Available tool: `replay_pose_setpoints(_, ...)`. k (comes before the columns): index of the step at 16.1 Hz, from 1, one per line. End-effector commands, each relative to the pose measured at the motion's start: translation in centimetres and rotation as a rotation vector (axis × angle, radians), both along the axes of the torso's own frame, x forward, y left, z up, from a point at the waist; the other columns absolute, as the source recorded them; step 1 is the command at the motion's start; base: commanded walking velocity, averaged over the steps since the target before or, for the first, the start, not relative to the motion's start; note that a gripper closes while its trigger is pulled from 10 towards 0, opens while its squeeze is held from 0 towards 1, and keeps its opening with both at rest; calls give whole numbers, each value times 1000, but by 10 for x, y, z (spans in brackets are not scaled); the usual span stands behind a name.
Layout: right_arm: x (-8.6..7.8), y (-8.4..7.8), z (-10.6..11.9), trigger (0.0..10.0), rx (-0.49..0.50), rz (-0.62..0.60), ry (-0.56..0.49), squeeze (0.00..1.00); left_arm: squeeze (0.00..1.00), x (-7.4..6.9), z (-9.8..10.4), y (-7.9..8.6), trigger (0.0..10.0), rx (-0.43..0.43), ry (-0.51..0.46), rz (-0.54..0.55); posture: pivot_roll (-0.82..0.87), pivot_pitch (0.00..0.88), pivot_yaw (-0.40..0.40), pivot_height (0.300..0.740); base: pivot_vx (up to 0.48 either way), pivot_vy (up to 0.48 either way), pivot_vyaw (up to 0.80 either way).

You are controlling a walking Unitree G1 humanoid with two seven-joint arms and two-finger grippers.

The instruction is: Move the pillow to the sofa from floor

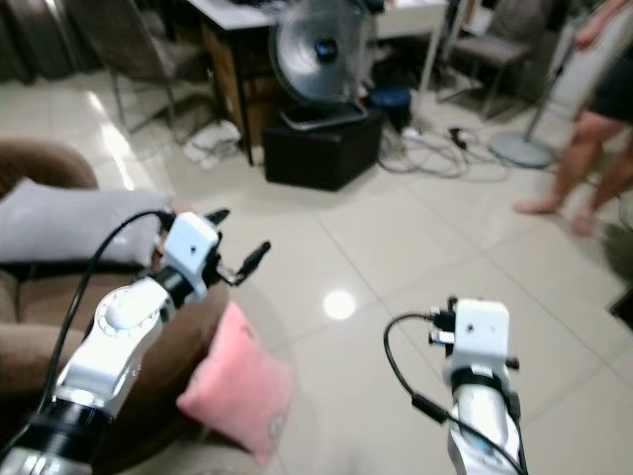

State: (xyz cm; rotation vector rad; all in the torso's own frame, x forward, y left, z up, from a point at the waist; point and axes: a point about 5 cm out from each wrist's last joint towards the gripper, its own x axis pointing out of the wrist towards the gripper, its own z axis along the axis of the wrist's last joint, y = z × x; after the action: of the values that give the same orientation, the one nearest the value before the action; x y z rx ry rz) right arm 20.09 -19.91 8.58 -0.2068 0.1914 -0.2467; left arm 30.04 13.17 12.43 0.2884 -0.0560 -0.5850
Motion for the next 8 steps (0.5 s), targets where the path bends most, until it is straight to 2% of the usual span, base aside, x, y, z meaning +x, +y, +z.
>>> replay_pose_setpoints(1,2,3,-2,10000,-10,32,22,0,0,2,-1,6,10000,20,2,19,-57,15,-11,736,409,0,0)
replay_pose_setpoints(2,3,6,-3,10000,-14,99,41,0,0,2,-2,9,10000,36,0,35,-54,14,-15,736,386,0,800)
replay_pose_setpoints(4,5,12,-6,10000,-20,154,66,0,0,3,-2,16,10000,54,-1,59,-50,16,-20,736,373,0,800)
replay_pose_setpoints(6,5,14,-7,10000,-5,171,66,0,0,3,-4,21,10000,76,6,85,-47,17,-24,736,133,0,800)
replay_pose_setpoints(8,4,14,-7,10000,32,168,65,0,0,4,-6,26,10000,98,11,114,-45,21,-26,736,0,0,0)
